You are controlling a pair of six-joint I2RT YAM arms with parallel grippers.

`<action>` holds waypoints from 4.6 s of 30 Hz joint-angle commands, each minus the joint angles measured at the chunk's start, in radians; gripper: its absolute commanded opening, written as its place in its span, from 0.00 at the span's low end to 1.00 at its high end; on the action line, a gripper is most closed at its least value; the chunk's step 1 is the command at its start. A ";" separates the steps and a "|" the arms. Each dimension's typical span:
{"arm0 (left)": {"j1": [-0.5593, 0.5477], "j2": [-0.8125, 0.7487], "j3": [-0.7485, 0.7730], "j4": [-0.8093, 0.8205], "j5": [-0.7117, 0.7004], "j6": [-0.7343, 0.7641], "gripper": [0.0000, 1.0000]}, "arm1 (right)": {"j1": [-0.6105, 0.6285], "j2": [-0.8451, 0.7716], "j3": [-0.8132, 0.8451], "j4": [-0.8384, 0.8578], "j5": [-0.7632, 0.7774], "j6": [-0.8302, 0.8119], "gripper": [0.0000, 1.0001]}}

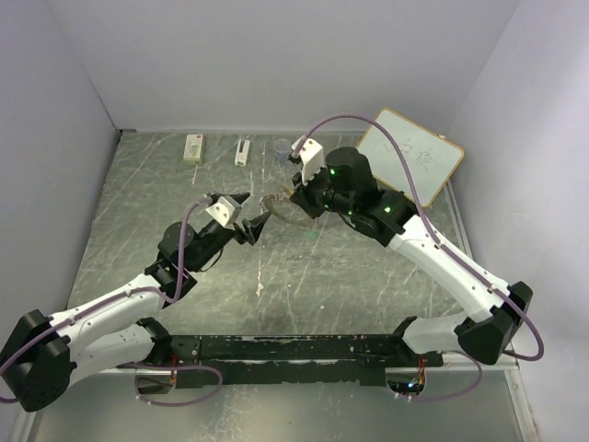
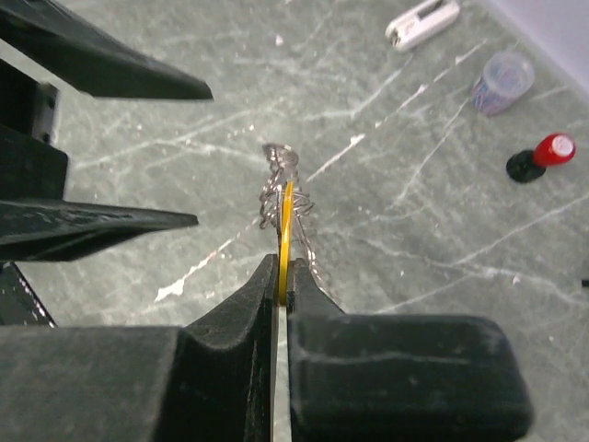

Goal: Put the keys on the keyring

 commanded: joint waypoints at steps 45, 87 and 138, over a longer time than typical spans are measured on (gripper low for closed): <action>0.170 0.362 0.463 -0.343 0.952 0.366 0.49 | 0.003 0.118 0.285 -0.450 -0.011 -0.093 0.00; 0.191 0.481 0.581 -0.385 1.202 0.367 0.27 | 0.003 0.140 0.293 -0.468 -0.019 -0.101 0.00; 0.237 0.726 0.389 1.111 0.925 -0.928 0.07 | -0.001 -0.450 -0.300 0.441 0.238 -0.037 0.64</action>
